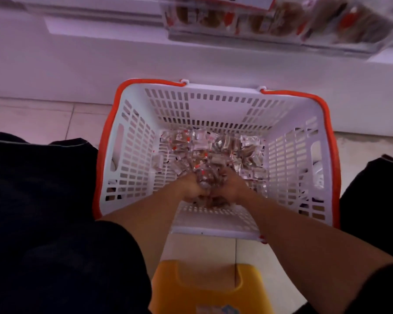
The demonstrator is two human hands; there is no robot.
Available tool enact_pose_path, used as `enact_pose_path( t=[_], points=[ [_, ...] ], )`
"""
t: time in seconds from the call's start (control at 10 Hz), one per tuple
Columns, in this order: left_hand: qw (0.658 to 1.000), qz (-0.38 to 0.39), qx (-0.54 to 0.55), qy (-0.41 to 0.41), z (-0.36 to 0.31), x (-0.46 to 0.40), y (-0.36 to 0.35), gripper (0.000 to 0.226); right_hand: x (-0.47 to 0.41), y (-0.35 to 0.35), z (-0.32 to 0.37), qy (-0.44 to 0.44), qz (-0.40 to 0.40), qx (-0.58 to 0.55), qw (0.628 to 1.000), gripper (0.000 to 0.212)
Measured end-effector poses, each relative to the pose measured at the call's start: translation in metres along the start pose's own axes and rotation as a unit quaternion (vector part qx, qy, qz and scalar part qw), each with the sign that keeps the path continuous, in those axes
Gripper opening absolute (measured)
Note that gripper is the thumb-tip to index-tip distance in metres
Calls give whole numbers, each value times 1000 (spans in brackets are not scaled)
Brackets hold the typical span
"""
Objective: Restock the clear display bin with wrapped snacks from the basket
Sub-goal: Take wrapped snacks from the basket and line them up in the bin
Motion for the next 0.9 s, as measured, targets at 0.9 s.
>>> enact_pose_path(
  t=[0.9],
  points=[
    [931,-149,-295,-151,-8,21,37,25,27,55,3,-99,-26,-162,982,11]
  ],
)
Point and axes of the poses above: each hand's wrist, its own x-axis away from the middle knuckle, its own y-axis out of the back of the hand, z = x × y, the point moved 8 cm from there along -x, towards the middle knuckle, and after that the axes turned 14 degrees about -z, right-handed, at the moved point
